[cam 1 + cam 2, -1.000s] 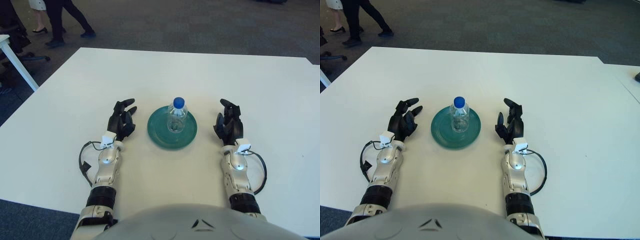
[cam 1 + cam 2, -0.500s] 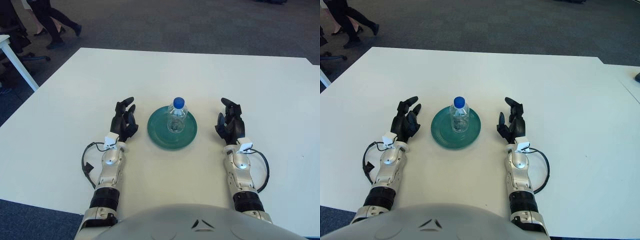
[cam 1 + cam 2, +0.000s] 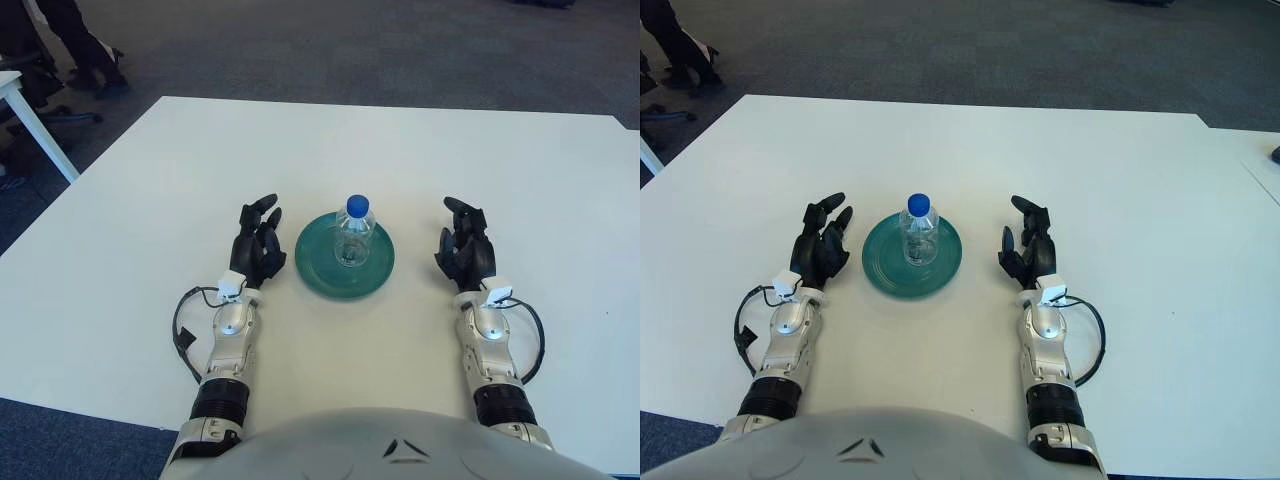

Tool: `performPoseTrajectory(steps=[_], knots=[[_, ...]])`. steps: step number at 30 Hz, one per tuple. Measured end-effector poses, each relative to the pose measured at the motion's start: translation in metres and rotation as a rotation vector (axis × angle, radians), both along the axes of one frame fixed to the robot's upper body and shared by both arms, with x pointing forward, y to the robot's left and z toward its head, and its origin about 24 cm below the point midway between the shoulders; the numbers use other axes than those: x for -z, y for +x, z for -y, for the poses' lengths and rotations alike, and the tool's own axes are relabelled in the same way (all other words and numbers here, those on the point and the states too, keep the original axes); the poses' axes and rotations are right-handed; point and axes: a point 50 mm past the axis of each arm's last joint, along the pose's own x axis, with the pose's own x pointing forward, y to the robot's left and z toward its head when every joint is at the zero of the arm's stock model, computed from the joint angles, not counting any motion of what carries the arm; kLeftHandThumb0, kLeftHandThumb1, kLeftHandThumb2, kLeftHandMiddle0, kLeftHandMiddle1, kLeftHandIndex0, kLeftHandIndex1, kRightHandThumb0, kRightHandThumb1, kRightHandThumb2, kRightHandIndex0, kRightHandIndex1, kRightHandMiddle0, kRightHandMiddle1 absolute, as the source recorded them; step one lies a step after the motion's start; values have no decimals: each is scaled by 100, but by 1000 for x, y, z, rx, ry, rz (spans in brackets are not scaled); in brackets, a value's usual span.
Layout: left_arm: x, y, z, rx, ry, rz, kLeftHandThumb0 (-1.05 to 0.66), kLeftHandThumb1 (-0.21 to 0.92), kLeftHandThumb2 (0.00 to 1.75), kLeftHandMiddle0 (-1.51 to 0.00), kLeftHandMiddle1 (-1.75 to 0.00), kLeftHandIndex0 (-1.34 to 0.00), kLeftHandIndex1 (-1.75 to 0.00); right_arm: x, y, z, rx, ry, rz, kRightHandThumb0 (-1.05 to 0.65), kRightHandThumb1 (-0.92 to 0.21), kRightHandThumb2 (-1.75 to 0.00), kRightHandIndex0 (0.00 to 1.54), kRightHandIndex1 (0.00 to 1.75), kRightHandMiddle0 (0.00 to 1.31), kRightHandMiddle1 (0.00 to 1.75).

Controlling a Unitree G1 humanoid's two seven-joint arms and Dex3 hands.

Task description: Put the bottle into the plate.

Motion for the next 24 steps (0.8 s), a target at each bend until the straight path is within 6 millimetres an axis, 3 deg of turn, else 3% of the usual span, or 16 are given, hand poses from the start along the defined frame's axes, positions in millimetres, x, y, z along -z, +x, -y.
performPoseTrajectory(steps=[24], knots=[[-9, -11, 4, -44, 30, 92, -75, 92, 85, -52, -9, -14, -92, -1, -14, 10, 16, 13, 1, -49, -91, -60, 53, 2, 11, 91]])
